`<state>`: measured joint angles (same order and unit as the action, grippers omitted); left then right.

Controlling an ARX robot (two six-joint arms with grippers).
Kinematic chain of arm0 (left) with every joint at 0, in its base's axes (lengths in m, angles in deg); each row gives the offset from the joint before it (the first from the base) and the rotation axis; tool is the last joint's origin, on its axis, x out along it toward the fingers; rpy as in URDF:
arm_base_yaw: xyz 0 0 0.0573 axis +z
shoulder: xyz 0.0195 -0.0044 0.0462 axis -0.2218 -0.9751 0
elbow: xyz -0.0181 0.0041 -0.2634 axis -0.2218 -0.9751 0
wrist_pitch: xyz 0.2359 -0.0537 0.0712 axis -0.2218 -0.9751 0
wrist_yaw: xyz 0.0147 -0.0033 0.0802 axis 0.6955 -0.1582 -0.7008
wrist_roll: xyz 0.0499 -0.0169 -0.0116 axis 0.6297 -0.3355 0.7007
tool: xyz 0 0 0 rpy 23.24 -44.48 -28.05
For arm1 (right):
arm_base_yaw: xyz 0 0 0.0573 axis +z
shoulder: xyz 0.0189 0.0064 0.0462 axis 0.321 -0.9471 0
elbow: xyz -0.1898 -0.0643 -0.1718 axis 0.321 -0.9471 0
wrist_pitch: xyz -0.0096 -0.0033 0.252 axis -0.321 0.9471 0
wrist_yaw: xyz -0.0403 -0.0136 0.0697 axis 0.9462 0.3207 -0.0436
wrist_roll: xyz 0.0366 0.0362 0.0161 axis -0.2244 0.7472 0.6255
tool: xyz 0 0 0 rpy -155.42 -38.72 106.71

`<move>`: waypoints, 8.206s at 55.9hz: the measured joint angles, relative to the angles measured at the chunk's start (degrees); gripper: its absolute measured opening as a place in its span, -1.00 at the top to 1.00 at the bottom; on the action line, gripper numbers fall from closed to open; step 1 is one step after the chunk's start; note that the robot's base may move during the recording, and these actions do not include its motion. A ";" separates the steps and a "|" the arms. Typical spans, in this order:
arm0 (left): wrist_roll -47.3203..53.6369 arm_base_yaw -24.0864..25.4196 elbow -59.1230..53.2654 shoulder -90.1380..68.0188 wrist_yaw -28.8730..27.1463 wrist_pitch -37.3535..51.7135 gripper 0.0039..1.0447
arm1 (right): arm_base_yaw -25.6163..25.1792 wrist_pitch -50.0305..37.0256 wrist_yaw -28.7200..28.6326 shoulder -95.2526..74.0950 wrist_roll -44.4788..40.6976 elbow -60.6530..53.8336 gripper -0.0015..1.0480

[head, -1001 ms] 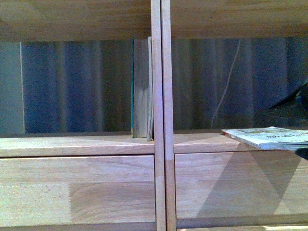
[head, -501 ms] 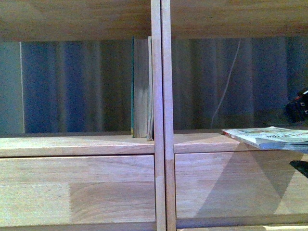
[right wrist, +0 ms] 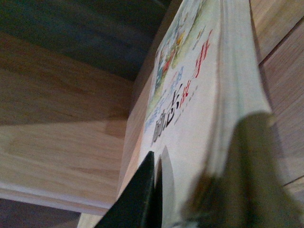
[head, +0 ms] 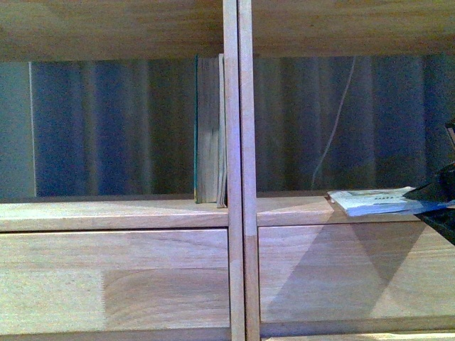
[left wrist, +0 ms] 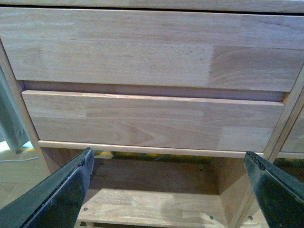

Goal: Organize books on shelf

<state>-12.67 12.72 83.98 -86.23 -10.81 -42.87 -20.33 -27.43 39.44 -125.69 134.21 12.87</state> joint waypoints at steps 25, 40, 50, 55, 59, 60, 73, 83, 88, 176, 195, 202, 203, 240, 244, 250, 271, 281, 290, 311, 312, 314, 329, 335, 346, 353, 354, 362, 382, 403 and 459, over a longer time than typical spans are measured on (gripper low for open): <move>4.48 22.91 13.70 -30.47 51.52 -4.31 -0.86 | -4.28 -7.98 -8.26 6.71 3.10 -6.16 0.86; -1.38 27.82 28.37 -58.25 56.52 13.99 -0.86 | -4.92 -13.70 -19.17 19.04 1.29 -10.29 0.86; -11.91 23.98 43.17 -73.37 56.50 19.39 -0.86 | -1.66 -17.07 -21.94 23.47 -0.24 -12.15 0.86; -18.82 20.96 49.53 -76.59 59.10 20.65 -0.86 | 1.01 -18.14 -21.92 24.48 -2.82 -12.83 0.86; -26.12 17.88 53.40 -77.33 63.04 23.74 -0.86 | 4.02 -18.62 -22.47 24.72 -6.82 -13.14 0.86; -27.30 17.42 53.83 -77.35 63.71 24.44 -0.86 | 4.44 -18.69 -22.51 24.70 -7.58 -13.14 0.86; -47.39 6.43 60.54 -77.42 63.89 30.69 -0.86 | 8.92 -22.01 -20.74 18.43 -16.15 -11.34 0.86; -54.40 0.55 62.36 -77.77 61.26 33.48 -0.86 | 12.13 -22.25 -17.14 14.36 -16.17 -9.01 0.86; -55.84 -1.90 62.82 -77.77 60.54 32.85 -0.86 | 15.85 -22.10 -16.92 14.16 -16.24 -8.07 0.86; -29.75 9.68 63.89 -76.30 38.86 29.53 0.88 | 5.49 -12.72 -28.50 31.02 -14.01 -21.46 -0.86; 4.39 2.32 82.93 -99.43 21.27 31.32 0.88 | -18.88 -16.85 -44.09 50.03 -5.79 -31.45 -0.86; 9.09 -1.92 88.56 -103.67 17.46 31.41 0.88 | -19.96 -14.43 -45.90 56.50 -3.65 -33.42 -0.86; 9.33 -2.25 89.05 -104.04 17.16 31.36 0.88 | -19.96 -14.19 -46.07 56.98 -3.58 -33.51 -0.86; 19.10 -14.08 103.73 -117.09 4.83 28.11 0.88 | -18.93 -19.67 -45.00 58.90 4.20 -36.30 -0.86; 19.26 -14.75 104.15 -117.31 4.26 27.93 0.87 | -19.41 -20.87 -45.09 58.75 4.98 -36.59 -0.86; 20.17 -14.84 104.98 -117.87 2.95 27.32 0.54 | -20.13 -22.36 -45.33 58.40 5.84 -36.98 -0.86; 22.91 -13.22 105.07 -118.25 1.75 27.50 -0.60 | -19.39 -19.89 -44.96 58.84 6.21 -37.42 -0.86; 24.92 -13.25 103.65 -118.22 3.08 28.61 -0.85 | -16.87 -16.02 -43.71 60.06 3.82 -37.42 -0.86; 25.75 -13.25 103.58 -117.87 2.29 27.34 -0.74 | -16.24 -15.45 -43.41 60.35 2.71 -37.42 -0.86; 28.24 -13.77 103.32 -117.04 4.72 30.62 0.37 | -16.74 -15.67 -43.32 60.35 2.62 -37.42 -0.86; 28.39 -13.79 103.30 -116.93 4.87 30.91 0.44 | -16.81 -15.67 -43.32 60.35 2.62 -37.40 -0.86; 28.55 -13.79 103.21 -116.74 5.20 31.28 0.54 | -16.90 -15.67 -43.32 60.35 2.62 -37.42 -0.86; 28.81 -13.38 103.08 -116.37 6.32 30.58 0.88 | -17.59 -16.13 -43.30 60.35 2.71 -37.42 -0.86; 28.41 -13.25 103.08 -116.32 6.23 30.32 0.85 | -17.59 -16.17 -43.30 60.35 2.71 -37.42 -0.86; 26.93 -12.55 102.68 -115.47 6.25 29.14 0.19 | -17.51 -16.17 -43.28 60.35 2.67 -37.42 -0.86; 24.87 -12.11 100.78 -113.94 6.71 28.72 -0.19 | -17.46 -16.35 -43.25 60.35 2.64 -37.42 -0.86; 24.50 -12.02 100.21 -113.52 6.95 28.81 -0.25 | -17.46 -16.41 -43.25 60.35 2.64 -37.42 -0.86; 21.16 -11.13 94.20 -109.11 7.50 29.59 -0.76 | -17.42 -16.52 -43.19 60.35 2.49 -37.42 -0.86; 10.43 -4.72 71.87 -89.64 6.69 30.56 -0.86 | -16.41 -12.85 -42.16 61.09 -0.90 -37.40 -0.86; -2.80 5.03 49.07 -57.53 19.19 21.70 -0.77 | -18.93 6.27 -35.04 66.55 -23.26 -37.40 -0.86; -0.26 0.20 6.19 -26.80 0.11 20.24 0.95 | 1.38 37.11 11.58 81.24 -65.20 -46.73 0.94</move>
<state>-12.93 12.91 90.17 -113.03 -10.71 -22.63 -18.95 9.68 51.03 -44.45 69.01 -33.86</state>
